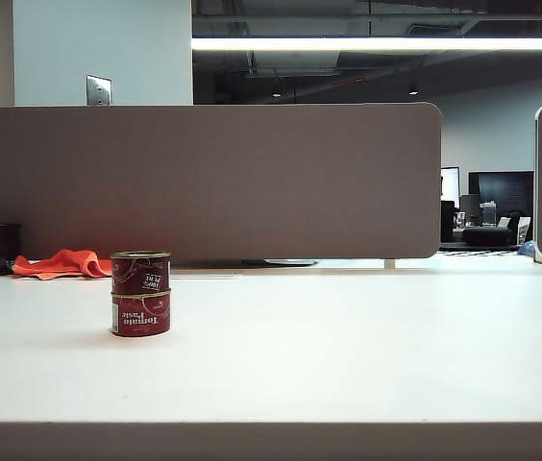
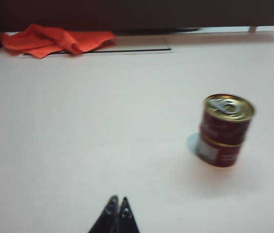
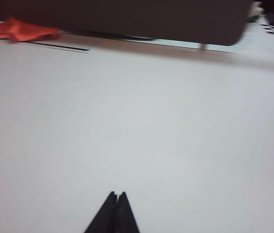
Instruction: Stack a can of tomatoes on the right onto the can of tomatoes on the left.
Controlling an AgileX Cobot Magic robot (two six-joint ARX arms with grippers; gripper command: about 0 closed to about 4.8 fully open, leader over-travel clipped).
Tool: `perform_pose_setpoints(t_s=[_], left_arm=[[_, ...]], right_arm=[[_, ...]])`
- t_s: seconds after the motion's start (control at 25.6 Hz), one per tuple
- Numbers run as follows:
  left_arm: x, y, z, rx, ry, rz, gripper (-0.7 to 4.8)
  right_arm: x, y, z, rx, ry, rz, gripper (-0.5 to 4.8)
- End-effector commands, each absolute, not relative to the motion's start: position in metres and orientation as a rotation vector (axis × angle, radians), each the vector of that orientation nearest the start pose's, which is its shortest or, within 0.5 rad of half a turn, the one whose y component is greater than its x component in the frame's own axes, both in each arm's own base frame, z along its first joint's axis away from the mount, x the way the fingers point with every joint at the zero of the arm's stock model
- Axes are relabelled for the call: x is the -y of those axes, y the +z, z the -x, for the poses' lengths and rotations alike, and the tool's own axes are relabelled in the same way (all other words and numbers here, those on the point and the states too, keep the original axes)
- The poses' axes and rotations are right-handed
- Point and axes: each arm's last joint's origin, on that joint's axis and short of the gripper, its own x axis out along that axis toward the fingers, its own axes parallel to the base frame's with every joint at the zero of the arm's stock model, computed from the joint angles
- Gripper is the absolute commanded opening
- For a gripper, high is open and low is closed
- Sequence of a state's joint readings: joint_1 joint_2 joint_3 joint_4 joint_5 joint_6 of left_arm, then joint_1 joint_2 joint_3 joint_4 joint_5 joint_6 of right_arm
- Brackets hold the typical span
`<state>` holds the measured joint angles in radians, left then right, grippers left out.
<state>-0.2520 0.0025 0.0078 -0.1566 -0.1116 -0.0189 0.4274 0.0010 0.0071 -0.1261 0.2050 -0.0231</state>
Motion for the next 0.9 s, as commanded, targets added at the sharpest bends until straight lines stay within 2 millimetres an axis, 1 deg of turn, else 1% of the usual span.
perform_pose_setpoints(t_s=[0.04, 0.31, 0.9], left_arm=[[0.014, 0.15, -0.095, -0.152, -0.071, -0.008, -0.05], [0.001, 0.15, -0.096, -0.152, 0.07, 0.003, -0.05], [0.001, 0.15, -0.096, -0.152, 0.065, 0.003, -0.05]], right_arm=[[-0.027, 0.154, -0.093, -0.1, 0.135, 0.051, -0.06], [-0.007, 0.154, -0.096, -0.105, -0.076, 0.041, -0.06], [-0.006, 0.154, -0.096, -0.105, -0.084, 0.04, -0.06]])
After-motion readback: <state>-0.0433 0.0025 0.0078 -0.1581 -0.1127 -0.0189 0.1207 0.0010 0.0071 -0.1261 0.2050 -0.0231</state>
